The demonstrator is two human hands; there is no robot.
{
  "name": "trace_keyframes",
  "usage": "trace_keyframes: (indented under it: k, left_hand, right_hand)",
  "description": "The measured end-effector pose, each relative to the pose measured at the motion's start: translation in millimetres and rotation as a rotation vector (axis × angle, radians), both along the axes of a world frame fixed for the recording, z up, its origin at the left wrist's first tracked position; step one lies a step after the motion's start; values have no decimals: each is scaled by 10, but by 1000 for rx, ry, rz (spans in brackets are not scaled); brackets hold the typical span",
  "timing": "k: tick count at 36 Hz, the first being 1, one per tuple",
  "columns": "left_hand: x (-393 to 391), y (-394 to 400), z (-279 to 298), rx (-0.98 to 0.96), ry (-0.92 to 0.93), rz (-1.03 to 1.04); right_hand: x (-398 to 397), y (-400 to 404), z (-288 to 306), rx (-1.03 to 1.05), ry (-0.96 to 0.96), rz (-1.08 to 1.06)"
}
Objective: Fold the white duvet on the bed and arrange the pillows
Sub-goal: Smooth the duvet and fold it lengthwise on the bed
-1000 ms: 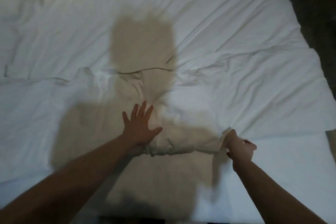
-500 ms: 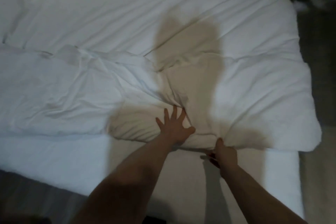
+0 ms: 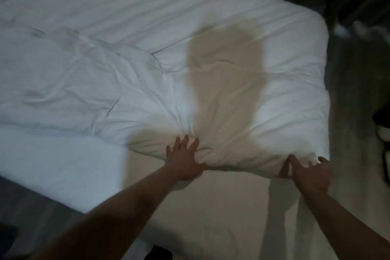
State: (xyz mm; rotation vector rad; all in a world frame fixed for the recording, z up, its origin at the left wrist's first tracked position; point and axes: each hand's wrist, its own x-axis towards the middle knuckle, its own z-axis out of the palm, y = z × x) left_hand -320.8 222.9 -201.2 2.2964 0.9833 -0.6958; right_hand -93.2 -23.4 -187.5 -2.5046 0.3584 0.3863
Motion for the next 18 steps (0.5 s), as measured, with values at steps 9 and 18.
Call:
trace_keyframes:
  k: [9,18]
  left_hand:
    - [867,-1171,-82,237,-259,24]
    - [1675,-2218,-132,66,0,43]
  right_hand:
    - [863,-594,-368,-19,305,210]
    - [1266,-1208,-353,-79,246,655]
